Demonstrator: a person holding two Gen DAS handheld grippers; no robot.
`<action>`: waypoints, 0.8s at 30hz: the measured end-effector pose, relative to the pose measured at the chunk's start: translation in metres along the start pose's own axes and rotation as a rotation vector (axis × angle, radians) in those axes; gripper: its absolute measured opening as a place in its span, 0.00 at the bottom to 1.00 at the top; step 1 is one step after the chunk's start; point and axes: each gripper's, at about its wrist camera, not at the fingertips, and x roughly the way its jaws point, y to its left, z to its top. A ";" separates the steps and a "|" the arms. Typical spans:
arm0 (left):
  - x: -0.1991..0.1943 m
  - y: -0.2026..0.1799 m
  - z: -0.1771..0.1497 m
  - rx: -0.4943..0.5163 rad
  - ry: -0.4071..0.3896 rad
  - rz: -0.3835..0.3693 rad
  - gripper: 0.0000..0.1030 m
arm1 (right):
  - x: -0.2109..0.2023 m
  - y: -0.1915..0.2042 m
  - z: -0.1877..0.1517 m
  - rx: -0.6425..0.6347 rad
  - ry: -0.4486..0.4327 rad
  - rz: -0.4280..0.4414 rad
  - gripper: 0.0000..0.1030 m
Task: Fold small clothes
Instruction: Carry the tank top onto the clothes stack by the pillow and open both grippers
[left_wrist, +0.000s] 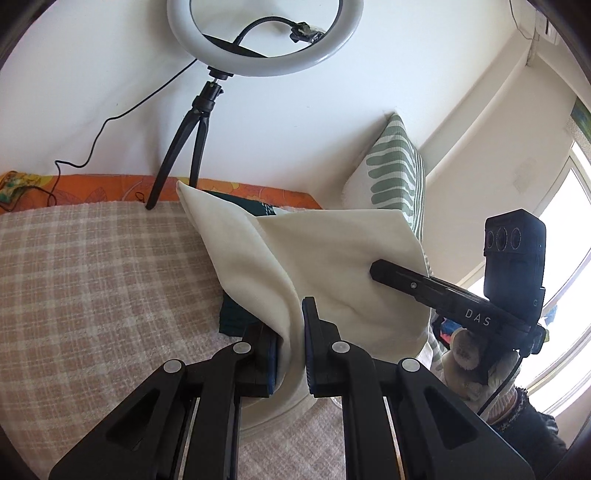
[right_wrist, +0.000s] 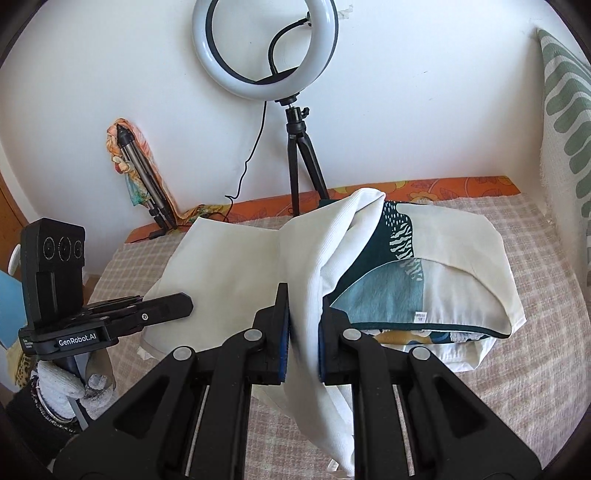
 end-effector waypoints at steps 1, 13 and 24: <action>0.009 -0.001 0.007 0.002 -0.004 0.002 0.10 | 0.002 -0.008 0.005 0.002 -0.008 -0.005 0.12; 0.114 -0.024 0.044 0.122 0.005 0.140 0.10 | 0.051 -0.110 0.046 0.020 -0.017 -0.099 0.12; 0.159 -0.021 0.034 0.160 0.066 0.258 0.10 | 0.104 -0.156 0.036 0.017 0.082 -0.242 0.13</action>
